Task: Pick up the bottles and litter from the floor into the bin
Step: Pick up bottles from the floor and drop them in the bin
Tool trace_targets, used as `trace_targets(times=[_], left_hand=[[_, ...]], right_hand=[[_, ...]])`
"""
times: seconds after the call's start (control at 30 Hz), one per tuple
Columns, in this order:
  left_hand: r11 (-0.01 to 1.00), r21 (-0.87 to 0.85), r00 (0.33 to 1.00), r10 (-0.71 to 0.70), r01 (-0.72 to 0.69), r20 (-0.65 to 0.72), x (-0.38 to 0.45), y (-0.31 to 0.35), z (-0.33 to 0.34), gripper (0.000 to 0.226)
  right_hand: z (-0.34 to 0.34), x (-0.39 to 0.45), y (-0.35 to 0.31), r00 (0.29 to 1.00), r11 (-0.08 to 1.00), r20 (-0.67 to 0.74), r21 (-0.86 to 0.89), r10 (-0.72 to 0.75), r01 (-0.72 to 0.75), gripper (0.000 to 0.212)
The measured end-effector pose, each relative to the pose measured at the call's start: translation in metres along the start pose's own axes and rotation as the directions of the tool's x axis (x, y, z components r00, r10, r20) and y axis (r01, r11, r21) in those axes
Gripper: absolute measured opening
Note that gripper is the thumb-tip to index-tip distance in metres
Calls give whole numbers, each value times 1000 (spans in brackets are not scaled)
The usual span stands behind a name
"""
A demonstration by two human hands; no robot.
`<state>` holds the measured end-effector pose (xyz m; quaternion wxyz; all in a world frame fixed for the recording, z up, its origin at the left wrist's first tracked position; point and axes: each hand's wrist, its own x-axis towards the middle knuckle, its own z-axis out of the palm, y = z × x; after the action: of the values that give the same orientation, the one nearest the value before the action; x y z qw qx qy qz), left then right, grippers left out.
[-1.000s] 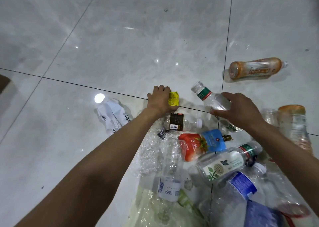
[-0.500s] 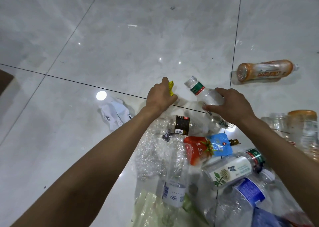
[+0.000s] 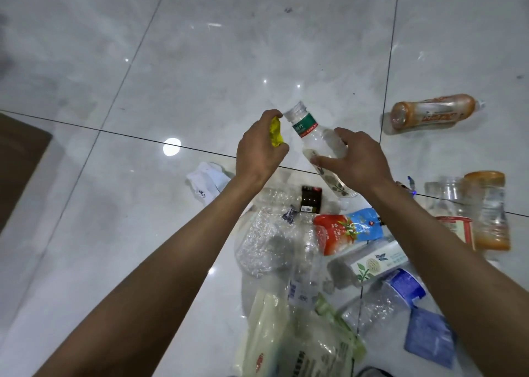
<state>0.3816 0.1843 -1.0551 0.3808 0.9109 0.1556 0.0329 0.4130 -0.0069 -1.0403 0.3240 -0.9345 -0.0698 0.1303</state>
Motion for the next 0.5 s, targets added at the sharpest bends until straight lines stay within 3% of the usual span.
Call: trace_targets(times=[0.23, 0.5], left_hand=[[990, 5, 989, -143, 143, 34, -33, 55, -64, 54], [977, 26, 976, -213, 212, 53, -70, 138, -161, 55]], right_hand=[[-64, -35, -61, 998, 998, 30, -10, 55, -54, 62], [-164, -77, -147, 995, 995, 50, 37, 87, -89, 63]])
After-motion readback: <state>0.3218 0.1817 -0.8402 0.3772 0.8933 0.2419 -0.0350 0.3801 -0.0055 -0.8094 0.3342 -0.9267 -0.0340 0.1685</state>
